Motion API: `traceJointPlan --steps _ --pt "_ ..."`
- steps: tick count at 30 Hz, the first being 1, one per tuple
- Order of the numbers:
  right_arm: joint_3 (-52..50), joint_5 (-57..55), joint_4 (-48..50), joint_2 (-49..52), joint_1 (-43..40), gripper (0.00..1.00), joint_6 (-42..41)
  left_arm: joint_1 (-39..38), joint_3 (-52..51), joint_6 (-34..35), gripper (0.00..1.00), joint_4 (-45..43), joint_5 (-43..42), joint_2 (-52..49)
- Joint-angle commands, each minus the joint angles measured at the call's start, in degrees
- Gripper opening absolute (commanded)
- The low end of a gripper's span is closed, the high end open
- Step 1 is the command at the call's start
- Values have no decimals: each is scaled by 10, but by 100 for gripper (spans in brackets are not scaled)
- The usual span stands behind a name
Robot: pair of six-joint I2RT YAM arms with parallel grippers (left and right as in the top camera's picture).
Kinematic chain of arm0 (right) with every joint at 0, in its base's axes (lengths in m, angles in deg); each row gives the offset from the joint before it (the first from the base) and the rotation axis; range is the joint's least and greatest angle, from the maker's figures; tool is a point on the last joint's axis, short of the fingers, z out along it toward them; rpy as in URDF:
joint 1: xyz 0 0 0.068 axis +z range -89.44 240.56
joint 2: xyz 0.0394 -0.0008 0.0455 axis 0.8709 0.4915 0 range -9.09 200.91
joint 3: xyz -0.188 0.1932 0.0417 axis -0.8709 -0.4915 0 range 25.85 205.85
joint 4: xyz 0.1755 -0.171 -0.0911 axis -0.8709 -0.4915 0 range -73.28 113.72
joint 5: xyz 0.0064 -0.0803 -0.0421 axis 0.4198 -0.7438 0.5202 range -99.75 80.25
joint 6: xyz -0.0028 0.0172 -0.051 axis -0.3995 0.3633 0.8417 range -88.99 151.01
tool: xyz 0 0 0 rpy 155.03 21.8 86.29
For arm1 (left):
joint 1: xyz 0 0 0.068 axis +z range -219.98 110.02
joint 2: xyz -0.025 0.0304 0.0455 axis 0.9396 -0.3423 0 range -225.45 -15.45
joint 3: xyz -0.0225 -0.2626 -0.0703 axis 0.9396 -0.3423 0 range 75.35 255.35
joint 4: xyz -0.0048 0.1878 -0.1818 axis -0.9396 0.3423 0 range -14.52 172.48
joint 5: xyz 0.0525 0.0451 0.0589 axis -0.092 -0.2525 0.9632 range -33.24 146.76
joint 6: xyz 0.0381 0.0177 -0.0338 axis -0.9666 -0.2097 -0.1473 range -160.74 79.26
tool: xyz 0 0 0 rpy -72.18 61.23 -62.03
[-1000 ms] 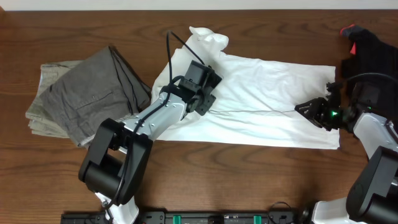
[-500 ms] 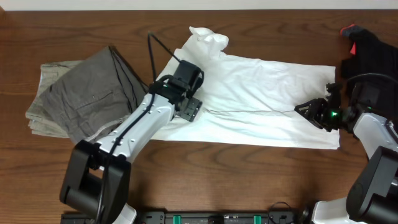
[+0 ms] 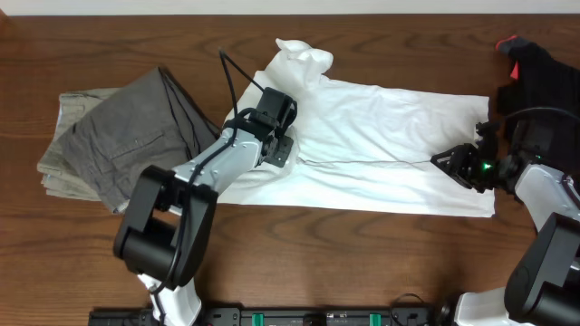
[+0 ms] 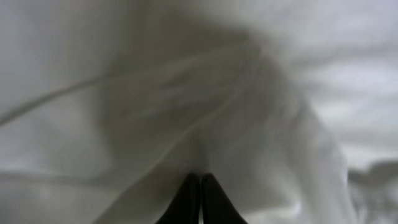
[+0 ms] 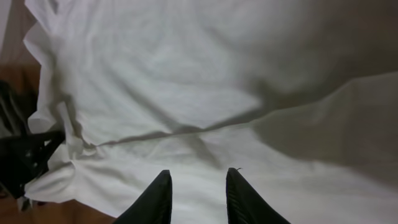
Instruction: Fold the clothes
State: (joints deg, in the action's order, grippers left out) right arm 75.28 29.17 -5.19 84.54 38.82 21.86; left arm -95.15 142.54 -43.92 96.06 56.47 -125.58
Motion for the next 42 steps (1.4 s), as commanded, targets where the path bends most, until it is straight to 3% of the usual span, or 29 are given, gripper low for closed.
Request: traceJointPlan --steps 1,9,13,14,16,18,20,22,24,26,30,34,37,40,42 --pt "3 -1 -1 -7 0 27 11 0 -3 3 7 -29 -23 -4" --pt "3 -1 -7 -7 0 27 11 -16 4 3 6 -92 -48 -3" --pt "3 -2 -9 -7 0 28 11 -26 15 3 7 -48 -51 0" --pt "3 -2 -10 -7 0 29 11 -26 16 5 9 -35 -51 2" --pt "3 -10 -11 -7 0 32 11 -26 16 5 30 -29 -51 6" --pt "3 -21 -11 -7 0 38 11 -25 16 5 39 -30 -51 6" --pt "3 -23 -11 -7 0 38 11 -25 16 5 39 -31 -51 5" --pt "3 -23 -11 -7 1 37 11 -25 17 20 23 -26 -51 9" --pt "3 -27 -11 -7 4 38 13 -24 17 40 22 -36 -50 16" --pt "3 -28 -9 -7 5 38 16 -24 18 61 31 -56 -51 19" --pt "3 -28 -9 -7 5 38 16 -24 18 100 31 -70 -58 16" --pt "3 -28 -9 -7 5 37 16 -24 18 100 21 -74 -127 15" --pt "3 -29 -9 -7 5 37 16 -20 21 120 13 -43 -95 25" --pt "3 -29 -13 -7 5 36 16 -6 22 143 17 -27 -57 40" --pt "3 -29 -13 -7 5 36 16 0 22 145 27 -33 -57 39"
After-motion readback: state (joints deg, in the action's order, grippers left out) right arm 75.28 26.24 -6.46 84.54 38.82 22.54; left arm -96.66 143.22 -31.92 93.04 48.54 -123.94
